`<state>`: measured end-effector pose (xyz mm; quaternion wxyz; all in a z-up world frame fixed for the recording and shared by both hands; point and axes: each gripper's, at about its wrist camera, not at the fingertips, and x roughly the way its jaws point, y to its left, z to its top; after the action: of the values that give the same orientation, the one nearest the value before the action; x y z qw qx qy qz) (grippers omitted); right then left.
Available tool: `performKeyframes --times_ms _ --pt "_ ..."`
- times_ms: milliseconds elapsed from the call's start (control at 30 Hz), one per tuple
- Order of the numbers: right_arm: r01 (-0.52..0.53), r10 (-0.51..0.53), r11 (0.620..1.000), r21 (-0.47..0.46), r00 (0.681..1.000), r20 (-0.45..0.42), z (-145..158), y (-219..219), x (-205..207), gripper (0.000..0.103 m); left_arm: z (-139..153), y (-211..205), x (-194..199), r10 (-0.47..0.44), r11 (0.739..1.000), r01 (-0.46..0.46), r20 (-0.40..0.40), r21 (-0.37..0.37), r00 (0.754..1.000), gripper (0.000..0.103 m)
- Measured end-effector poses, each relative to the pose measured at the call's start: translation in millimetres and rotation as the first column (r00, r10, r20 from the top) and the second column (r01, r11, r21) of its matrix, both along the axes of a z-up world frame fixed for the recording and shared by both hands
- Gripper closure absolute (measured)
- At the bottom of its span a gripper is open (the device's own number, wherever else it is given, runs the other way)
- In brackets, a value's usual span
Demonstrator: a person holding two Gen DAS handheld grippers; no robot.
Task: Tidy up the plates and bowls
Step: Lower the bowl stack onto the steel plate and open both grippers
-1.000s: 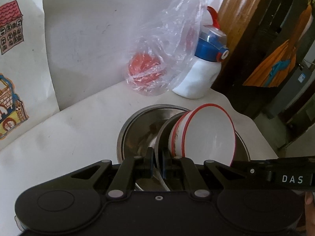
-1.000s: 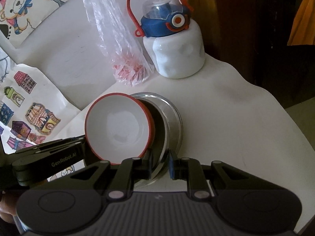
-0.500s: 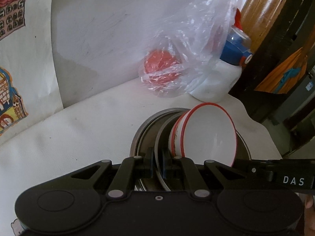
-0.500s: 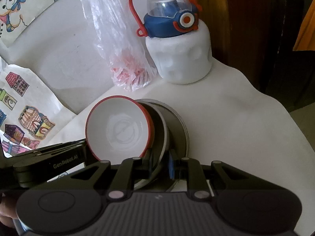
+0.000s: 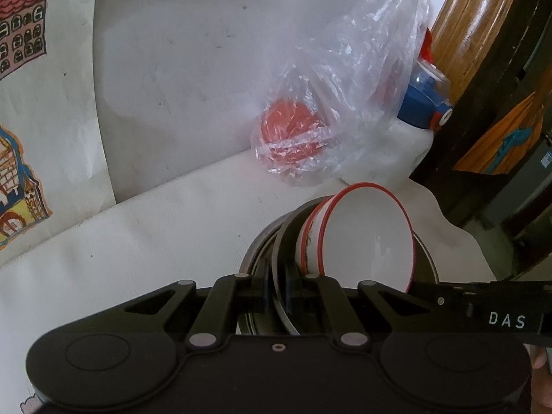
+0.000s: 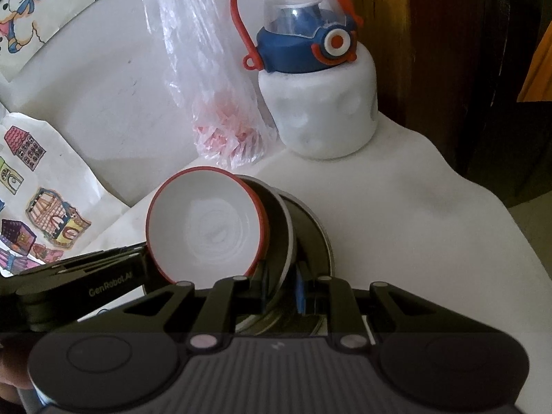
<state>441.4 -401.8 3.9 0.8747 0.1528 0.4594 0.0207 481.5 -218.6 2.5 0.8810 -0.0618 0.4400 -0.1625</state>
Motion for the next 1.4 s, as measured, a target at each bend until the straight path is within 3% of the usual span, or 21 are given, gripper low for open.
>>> performKeyframes --times_ms 333,833,1100,1400 --pt "0.006 -0.006 1.000 0.005 1.000 0.017 0 -3 -3 0.084 -4 1 2 0.004 1.000 -0.004 -0.016 -0.027 1.000 0.096" --pt "-0.006 0.016 0.993 -0.114 0.996 0.084 7 12 -10 0.083 -2 3 -2 0.015 1.000 -0.016 -0.006 -0.026 1.000 0.094" --pt "0.002 0.008 0.993 -0.119 0.996 0.088 7 13 -12 0.083 3 7 -5 0.023 1.000 -0.023 0.004 -0.021 1.000 0.090" --pt "0.048 -0.036 0.992 -0.119 0.994 0.102 7 3 -18 0.059 7 13 -6 0.050 0.999 -0.050 0.025 -0.015 0.998 0.071"
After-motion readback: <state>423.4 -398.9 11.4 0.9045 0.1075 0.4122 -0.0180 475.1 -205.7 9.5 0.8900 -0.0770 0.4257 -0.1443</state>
